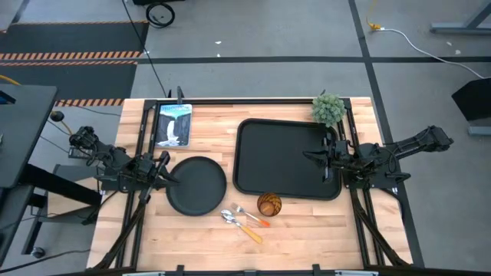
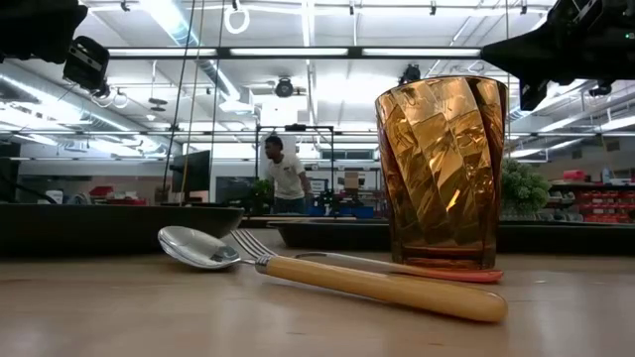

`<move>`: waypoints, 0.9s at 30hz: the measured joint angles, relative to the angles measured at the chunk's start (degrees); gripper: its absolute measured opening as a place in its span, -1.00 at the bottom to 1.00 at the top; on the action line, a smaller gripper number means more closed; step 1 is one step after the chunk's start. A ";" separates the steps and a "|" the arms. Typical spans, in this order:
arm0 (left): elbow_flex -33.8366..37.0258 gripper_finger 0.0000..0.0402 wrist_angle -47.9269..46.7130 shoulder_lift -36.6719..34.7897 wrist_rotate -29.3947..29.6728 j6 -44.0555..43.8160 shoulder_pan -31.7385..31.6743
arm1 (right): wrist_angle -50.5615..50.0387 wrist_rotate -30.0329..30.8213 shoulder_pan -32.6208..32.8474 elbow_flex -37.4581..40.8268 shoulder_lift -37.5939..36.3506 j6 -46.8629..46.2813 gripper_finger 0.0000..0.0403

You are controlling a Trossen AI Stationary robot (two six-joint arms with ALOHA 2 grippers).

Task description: Pick and place plate/cup/fork/spoon on tray

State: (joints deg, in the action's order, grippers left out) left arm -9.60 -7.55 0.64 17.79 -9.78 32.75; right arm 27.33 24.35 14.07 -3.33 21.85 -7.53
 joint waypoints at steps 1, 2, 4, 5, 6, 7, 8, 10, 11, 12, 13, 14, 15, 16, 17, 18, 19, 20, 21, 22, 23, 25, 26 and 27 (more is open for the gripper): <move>0.00 -0.81 0.00 -0.02 0.01 0.00 0.00 | 0.00 0.01 -0.01 0.00 0.00 0.00 -0.87; 0.00 -0.81 0.00 0.00 -0.01 0.02 0.00 | 0.00 -0.01 0.01 0.00 0.00 0.00 -0.87; 0.00 -0.81 0.00 0.00 0.01 0.03 0.00 | 0.00 0.00 0.00 0.01 0.00 0.02 -0.87; 0.00 -0.81 0.01 -0.01 0.03 0.57 0.00 | 0.00 -0.01 0.01 0.02 0.00 0.01 -0.87; 0.00 -0.81 0.06 -0.01 0.23 2.30 -0.05 | 0.00 0.01 0.00 0.02 0.00 0.00 -0.87; 0.01 -0.81 0.15 -0.01 0.47 4.57 -0.09 | 0.00 0.01 0.00 0.01 0.00 0.00 -0.87; 0.00 -0.81 0.23 -0.02 0.62 6.85 -0.08 | 0.00 -0.01 0.01 0.02 0.00 0.01 -0.87; 0.00 -0.81 0.22 -0.01 0.62 9.29 -0.07 | 0.00 0.01 -0.01 0.02 0.00 0.00 -0.87; 0.01 -0.81 0.22 0.00 0.62 9.95 -0.07 | 0.00 -0.01 0.01 0.02 0.00 0.02 -0.87; 0.00 -0.81 0.22 0.00 0.64 10.31 -0.07 | 0.00 0.01 0.00 0.02 0.00 0.00 -0.87; 0.01 -0.81 0.22 -0.02 0.62 10.47 -0.07 | 0.00 0.00 -0.01 0.01 0.00 0.01 -0.87; 0.00 -0.81 0.22 0.00 0.62 10.47 -0.07 | 0.00 0.01 0.00 0.00 0.00 0.01 -0.87; 0.02 -0.81 0.22 -0.02 0.62 10.45 -0.07 | 0.00 0.00 0.01 0.00 0.00 0.02 -0.87; 0.02 -0.81 0.22 -0.02 0.63 10.45 -0.07 | 0.00 -0.01 -0.01 0.01 0.00 0.01 -0.87; 0.01 -0.81 0.22 0.00 0.62 10.42 -0.07 | 0.00 0.01 -0.01 0.02 0.00 0.00 -0.87; 0.00 -0.81 0.22 -0.01 0.62 10.14 -0.07 | 0.00 0.00 -0.01 0.02 0.00 0.01 -0.87; 0.01 -0.81 0.22 -0.02 0.62 9.55 -0.07 | 0.00 -0.01 -0.01 0.00 0.00 0.00 -0.87; 0.01 -0.81 0.22 -0.01 0.62 8.80 -0.07 | 0.00 -0.01 -0.01 0.00 0.00 0.00 -0.87; 0.00 -0.81 0.22 -0.02 0.62 8.39 -0.07 | 0.00 0.00 0.01 0.01 0.00 0.02 -0.87; 0.00 -0.81 0.22 -0.02 0.62 7.70 -0.07 | 0.00 0.00 0.01 0.00 0.00 0.02 -0.87; 0.00 -0.81 0.22 -0.02 0.62 7.48 -0.07 | 0.00 0.00 -0.01 0.00 0.00 0.01 -0.87; 0.00 -0.81 0.22 -0.01 0.62 7.48 -0.07 | 0.00 -0.01 0.00 0.00 0.00 0.02 -0.87; 0.00 -0.81 0.22 -0.02 0.62 7.48 -0.07 | 0.00 0.01 -0.01 0.01 0.00 0.02 -0.87; 0.00 -0.81 0.22 0.00 0.62 7.48 -0.07 | 0.00 0.01 -0.01 0.02 0.00 0.00 -0.87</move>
State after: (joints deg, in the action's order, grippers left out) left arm -9.60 -7.33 0.64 18.41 -2.31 32.69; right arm 27.33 24.36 14.06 -3.31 21.85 -7.53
